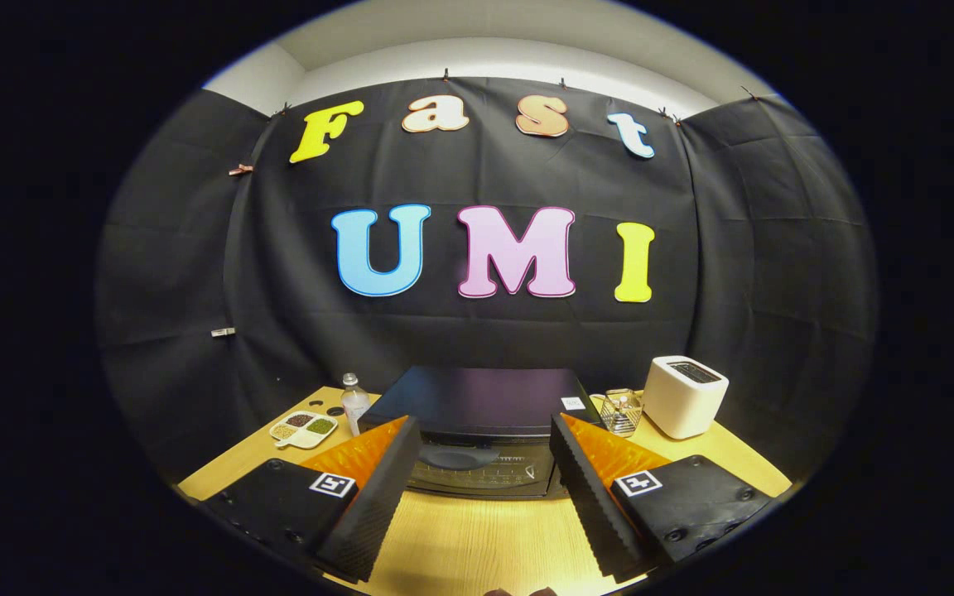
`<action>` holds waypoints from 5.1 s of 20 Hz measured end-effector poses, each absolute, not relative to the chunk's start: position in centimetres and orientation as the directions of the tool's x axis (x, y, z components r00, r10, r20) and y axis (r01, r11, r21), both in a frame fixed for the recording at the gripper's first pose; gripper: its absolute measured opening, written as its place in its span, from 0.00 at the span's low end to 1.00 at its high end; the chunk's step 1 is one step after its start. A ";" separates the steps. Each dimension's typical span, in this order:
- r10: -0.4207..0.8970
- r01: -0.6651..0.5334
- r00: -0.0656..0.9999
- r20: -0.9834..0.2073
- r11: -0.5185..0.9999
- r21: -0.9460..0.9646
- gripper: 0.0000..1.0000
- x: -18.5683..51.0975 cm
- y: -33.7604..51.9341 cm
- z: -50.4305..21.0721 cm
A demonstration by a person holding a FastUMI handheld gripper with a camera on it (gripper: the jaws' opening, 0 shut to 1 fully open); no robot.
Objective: Open the toaster oven, put the food inside, and close the toaster oven door.
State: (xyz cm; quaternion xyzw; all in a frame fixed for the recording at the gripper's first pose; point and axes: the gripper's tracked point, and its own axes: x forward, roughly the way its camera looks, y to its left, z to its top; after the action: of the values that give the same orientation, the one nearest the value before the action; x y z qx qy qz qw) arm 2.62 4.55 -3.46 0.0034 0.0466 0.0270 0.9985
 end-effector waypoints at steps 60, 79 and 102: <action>0.047 -0.051 0.881 -0.471 0.999 0.003 0.98 3.5 8.9 -22.4; 0.062 -0.038 0.866 -0.497 0.998 0.059 0.99 1.9 3.1 -16.3; 0.101 -0.016 0.822 -0.560 0.988 0.155 0.99 3.7 -19.6 -14.5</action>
State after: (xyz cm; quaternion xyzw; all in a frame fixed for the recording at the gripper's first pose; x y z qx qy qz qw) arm 3.71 -19.64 -14.49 0.0718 0.2964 0.0308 0.9518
